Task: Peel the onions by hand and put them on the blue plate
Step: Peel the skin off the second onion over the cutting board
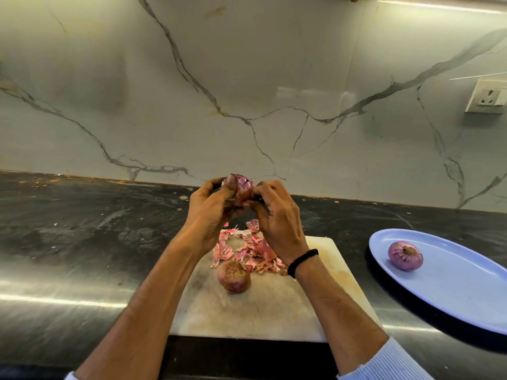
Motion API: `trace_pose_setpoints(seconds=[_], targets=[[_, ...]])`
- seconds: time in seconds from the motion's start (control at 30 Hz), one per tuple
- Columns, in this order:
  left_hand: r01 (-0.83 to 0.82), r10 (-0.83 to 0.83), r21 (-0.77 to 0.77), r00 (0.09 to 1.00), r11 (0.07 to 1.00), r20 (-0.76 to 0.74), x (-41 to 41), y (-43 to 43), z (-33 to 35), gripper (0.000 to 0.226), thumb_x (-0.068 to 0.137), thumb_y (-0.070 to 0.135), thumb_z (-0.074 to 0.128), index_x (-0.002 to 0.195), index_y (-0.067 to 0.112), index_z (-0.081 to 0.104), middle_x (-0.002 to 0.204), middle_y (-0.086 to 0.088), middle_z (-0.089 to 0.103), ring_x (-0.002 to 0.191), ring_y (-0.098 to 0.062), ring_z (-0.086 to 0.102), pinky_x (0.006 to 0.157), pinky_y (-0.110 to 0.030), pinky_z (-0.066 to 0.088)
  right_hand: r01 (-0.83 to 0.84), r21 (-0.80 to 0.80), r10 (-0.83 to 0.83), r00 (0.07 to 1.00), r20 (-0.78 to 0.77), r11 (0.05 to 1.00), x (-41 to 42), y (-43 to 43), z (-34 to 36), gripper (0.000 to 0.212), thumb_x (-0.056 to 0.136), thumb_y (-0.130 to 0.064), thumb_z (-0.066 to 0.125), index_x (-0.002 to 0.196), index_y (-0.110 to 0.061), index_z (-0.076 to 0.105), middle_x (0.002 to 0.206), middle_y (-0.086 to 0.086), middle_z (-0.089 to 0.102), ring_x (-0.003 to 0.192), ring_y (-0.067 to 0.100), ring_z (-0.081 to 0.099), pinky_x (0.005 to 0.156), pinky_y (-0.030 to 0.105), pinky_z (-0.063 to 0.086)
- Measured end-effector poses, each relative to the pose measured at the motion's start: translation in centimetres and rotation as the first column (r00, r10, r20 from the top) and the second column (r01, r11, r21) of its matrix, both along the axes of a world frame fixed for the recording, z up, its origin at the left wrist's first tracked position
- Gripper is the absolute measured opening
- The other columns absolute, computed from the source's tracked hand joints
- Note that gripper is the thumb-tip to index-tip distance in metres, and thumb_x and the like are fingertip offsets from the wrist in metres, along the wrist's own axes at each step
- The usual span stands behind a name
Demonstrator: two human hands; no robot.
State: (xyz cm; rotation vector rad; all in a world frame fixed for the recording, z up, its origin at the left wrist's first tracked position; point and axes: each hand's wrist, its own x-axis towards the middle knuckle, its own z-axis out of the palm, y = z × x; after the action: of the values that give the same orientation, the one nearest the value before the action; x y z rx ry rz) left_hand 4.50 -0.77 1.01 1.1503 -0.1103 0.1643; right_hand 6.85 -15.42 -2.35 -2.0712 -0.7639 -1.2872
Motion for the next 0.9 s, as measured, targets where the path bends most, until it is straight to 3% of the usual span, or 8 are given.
trace_pose_setpoints(seconds=[0.17,0.4,0.7,0.9], targets=[[-0.009,0.009,-0.017,1.000,1.000,0.005,-0.11,-0.04,0.08,0.042,0.089,0.034,0.066,0.122,0.008,0.064,0.113,-0.014,0.071,0.101,-0.030,0.072,0.076,-0.036,0.063,-0.041,0.049,0.042,0.999,-0.017,0.998,-0.30,0.12,0.17,0.016,0.090,0.003,0.069,0.103,-0.003,0.063,0.104,0.008,0.057,0.093,-0.003,0.047,0.084,0.002,0.041],[0.007,-0.007,-0.050,1.000,0.999,0.004,-0.56,-0.34,0.29,0.039,0.090,0.032,0.064,0.120,0.007,0.065,0.108,-0.012,0.072,0.095,-0.027,0.073,0.061,-0.028,0.059,-0.065,0.006,0.065,0.996,-0.054,0.998,0.06,0.14,-0.06,0.047,0.086,-0.005,0.075,0.123,-0.016,0.048,0.117,0.006,0.052,0.099,0.008,0.054,0.088,0.004,0.043],[0.010,-0.011,-0.049,1.000,0.999,-0.003,-0.49,-0.37,0.27,0.036,0.092,0.031,0.063,0.119,0.007,0.065,0.112,-0.013,0.070,0.101,-0.028,0.071,0.064,-0.029,0.060,-0.038,-0.047,0.038,0.999,0.012,0.998,-0.15,0.04,0.14,0.046,0.087,-0.004,0.072,0.124,-0.016,0.047,0.116,0.007,0.053,0.100,0.011,0.054,0.090,0.000,0.039],[-0.001,0.001,-0.028,1.000,1.000,-0.004,-0.35,-0.34,0.09,0.036,0.092,0.031,0.063,0.119,0.007,0.065,0.114,-0.014,0.069,0.101,-0.028,0.071,0.065,-0.027,0.060,-0.028,-0.058,0.029,0.999,0.017,0.998,-0.10,-0.09,0.09,0.046,0.089,-0.005,0.071,0.125,-0.018,0.046,0.116,0.007,0.055,0.101,0.013,0.056,0.091,0.010,0.044]])
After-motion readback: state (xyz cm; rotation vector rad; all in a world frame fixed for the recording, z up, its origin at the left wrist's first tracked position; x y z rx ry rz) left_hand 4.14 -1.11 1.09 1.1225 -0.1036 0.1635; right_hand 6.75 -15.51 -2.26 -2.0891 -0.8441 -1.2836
